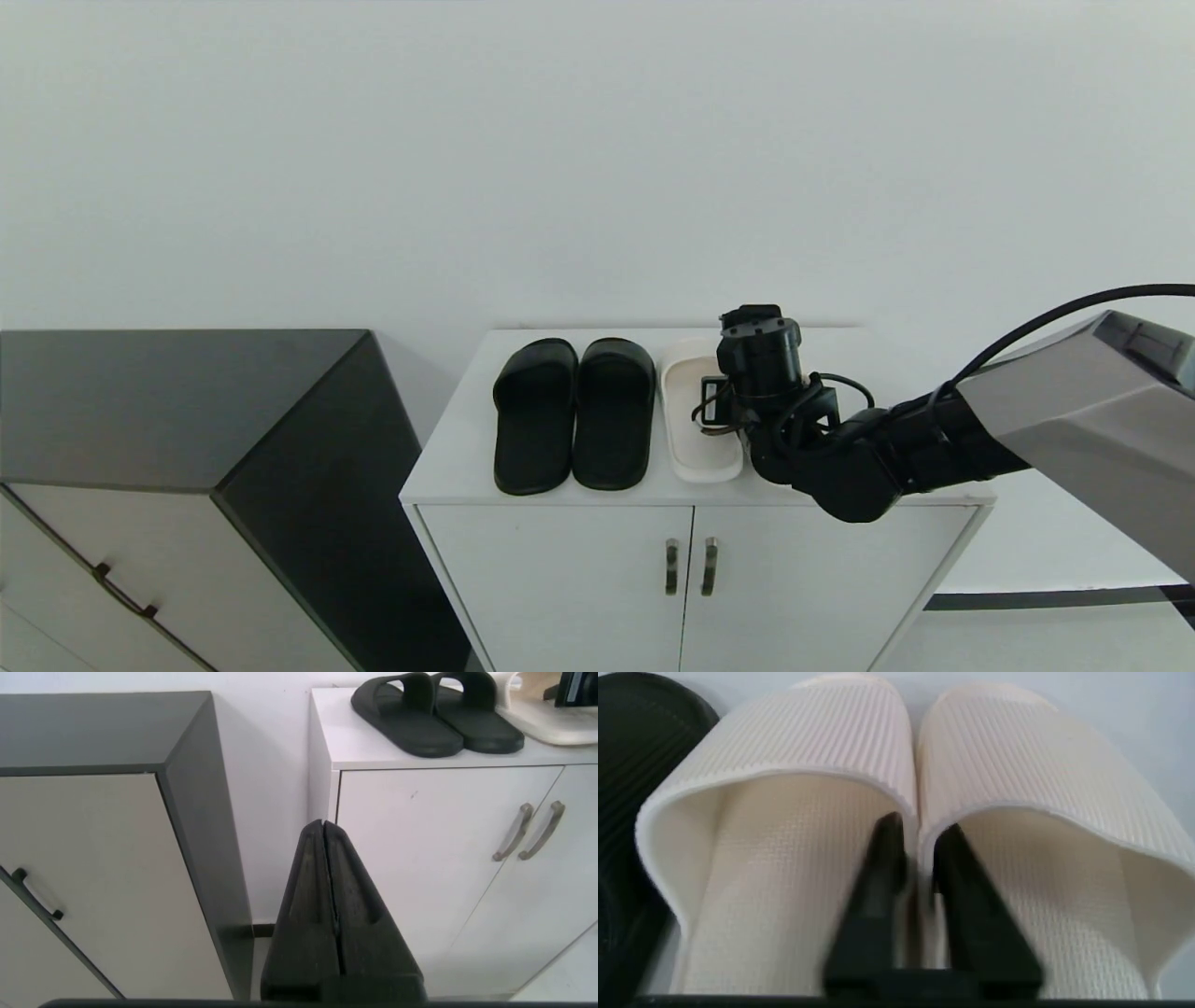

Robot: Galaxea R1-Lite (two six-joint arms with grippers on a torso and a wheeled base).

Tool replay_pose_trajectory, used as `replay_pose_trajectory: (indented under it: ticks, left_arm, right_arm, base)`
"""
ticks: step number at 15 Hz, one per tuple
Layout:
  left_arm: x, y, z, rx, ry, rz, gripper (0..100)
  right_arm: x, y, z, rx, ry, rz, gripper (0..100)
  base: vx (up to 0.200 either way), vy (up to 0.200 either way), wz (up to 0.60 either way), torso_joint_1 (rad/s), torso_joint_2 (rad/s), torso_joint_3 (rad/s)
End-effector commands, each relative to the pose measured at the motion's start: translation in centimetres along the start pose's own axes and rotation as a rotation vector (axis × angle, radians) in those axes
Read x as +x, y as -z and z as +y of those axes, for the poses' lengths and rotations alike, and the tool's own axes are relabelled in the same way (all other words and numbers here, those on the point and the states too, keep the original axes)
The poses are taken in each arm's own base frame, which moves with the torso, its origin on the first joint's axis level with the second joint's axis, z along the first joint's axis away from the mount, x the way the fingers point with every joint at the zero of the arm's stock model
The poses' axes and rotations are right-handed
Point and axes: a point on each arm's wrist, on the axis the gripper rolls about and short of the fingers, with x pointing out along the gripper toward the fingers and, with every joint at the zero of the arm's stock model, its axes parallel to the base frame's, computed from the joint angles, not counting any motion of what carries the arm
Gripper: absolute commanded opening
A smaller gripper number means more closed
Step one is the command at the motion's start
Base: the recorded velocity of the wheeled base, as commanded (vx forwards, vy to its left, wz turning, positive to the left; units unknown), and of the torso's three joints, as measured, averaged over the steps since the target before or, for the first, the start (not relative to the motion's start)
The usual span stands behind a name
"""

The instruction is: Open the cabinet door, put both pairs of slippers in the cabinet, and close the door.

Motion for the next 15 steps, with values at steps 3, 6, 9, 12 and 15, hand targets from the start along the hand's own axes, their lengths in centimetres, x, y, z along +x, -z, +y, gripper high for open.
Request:
replay_pose_trajectory:
  ticks: [3, 6, 9, 12, 15]
  left_arm:
    - [0.0, 0.0, 0.0, 0.0, 0.001, 0.002, 0]
    - [0.0, 0.0, 0.0, -0.003, 0.001, 0.0, 0]
    - [0.0, 0.0, 0.0, -0.006, 0.01, 0.0, 0]
    - [0.0, 0.0, 0.0, -0.008, 0.008, 0.0, 0]
    - [0.0, 0.0, 0.0, -0.011, 0.01, 0.0, 0]
  right_arm:
    - [-0.5, -0.7, -0.2, 0.011, -0.001, -0.014, 0]
    - [-1.6, -2.2, -0.4, 0.024, -0.008, -0.04, 0]
    - [-4.8, -3.4, -2.3, 0.002, -0.061, -0.033, 0]
    - [-10.9, -4.2, -4.6, -0.015, -0.271, -0.003, 0]
    - [-17.7, -4.0, -7.6, -0.07, -0.584, 0.011, 0]
  base:
    - [0.0, 0.0, 0.0, 0.0, 0.0, 0.0]
    - [0.0, 0.0, 0.0, 0.0, 0.0, 0.0]
    - [0.0, 0.0, 0.0, 0.0, 0.0, 0.0]
    - [0.0, 0.0, 0.0, 0.0, 0.0, 0.0]
    - [0.0, 0.0, 0.0, 0.0, 0.0, 0.0]
